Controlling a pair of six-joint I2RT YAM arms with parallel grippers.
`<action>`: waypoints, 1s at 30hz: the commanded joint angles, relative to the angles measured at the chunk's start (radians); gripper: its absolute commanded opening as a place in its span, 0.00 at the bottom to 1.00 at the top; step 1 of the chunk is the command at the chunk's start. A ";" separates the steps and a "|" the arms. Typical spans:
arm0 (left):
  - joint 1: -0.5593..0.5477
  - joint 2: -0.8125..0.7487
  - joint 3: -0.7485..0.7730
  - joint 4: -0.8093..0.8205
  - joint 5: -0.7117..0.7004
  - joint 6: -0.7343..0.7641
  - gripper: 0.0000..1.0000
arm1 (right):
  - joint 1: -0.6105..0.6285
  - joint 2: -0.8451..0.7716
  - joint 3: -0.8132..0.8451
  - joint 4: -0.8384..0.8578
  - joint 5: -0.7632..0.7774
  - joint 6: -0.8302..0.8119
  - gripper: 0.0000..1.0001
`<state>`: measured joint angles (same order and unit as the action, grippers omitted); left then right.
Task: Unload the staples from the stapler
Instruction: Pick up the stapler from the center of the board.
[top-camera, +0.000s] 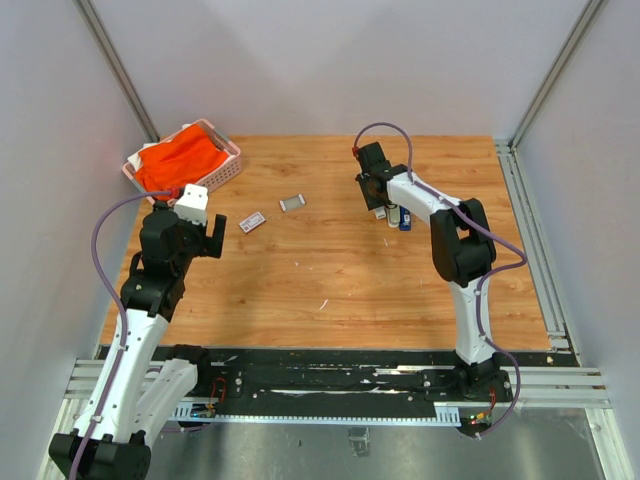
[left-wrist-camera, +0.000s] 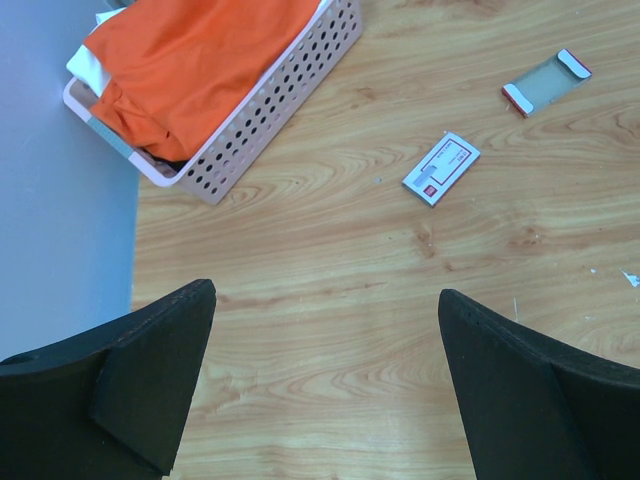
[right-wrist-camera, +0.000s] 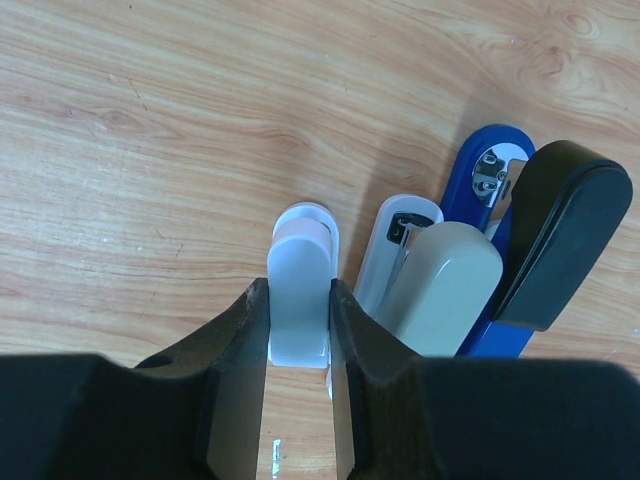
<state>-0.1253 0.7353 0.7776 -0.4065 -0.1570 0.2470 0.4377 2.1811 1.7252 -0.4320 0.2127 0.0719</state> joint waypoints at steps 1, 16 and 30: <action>0.006 -0.002 -0.006 0.007 0.028 0.015 0.98 | 0.026 -0.013 0.023 -0.015 0.001 -0.040 0.18; 0.006 0.014 0.011 -0.011 0.122 0.025 0.98 | 0.085 -0.290 -0.239 0.165 -0.441 -0.230 0.09; 0.002 0.137 -0.021 0.047 0.625 0.200 0.98 | 0.145 -0.446 -0.430 0.242 -0.802 -0.370 0.09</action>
<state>-0.1253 0.8150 0.7734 -0.4137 0.2714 0.3618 0.5674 1.7939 1.3365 -0.2329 -0.4397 -0.2417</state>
